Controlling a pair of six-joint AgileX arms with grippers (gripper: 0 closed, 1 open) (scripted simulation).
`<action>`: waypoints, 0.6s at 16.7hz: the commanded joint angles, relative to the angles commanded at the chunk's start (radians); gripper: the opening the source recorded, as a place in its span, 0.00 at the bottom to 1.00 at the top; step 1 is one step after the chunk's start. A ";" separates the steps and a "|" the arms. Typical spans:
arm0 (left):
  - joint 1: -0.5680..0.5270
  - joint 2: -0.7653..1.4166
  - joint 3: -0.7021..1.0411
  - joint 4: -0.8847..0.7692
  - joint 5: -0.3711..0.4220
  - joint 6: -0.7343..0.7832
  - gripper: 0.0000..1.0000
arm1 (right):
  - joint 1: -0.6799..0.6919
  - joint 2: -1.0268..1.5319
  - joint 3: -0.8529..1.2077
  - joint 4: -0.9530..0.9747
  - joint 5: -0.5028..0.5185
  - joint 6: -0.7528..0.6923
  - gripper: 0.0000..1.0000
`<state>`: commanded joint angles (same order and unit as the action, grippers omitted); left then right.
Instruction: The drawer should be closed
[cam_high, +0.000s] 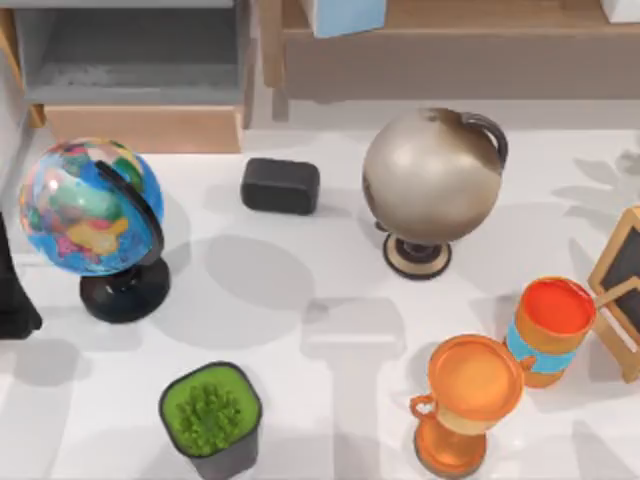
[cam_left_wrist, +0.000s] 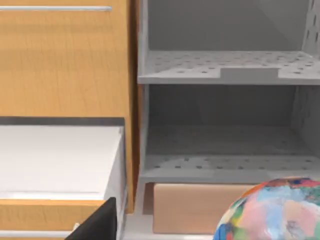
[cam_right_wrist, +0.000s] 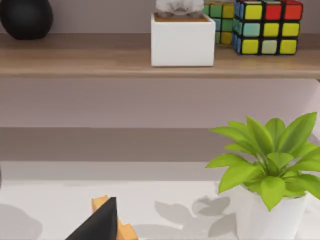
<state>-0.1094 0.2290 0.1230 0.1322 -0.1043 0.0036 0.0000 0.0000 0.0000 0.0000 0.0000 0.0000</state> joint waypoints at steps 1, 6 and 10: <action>-0.027 0.066 0.031 0.033 -0.027 0.001 1.00 | 0.000 0.000 0.000 0.000 0.000 0.000 1.00; -0.161 0.406 0.185 0.198 -0.162 0.005 1.00 | 0.000 0.000 0.000 0.000 0.000 0.000 1.00; -0.237 0.585 0.269 0.290 -0.237 0.008 1.00 | 0.000 0.000 0.000 0.000 0.000 0.000 1.00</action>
<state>-0.3465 0.8137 0.3925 0.4222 -0.3415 0.0120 0.0000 0.0000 0.0000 0.0000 0.0000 0.0000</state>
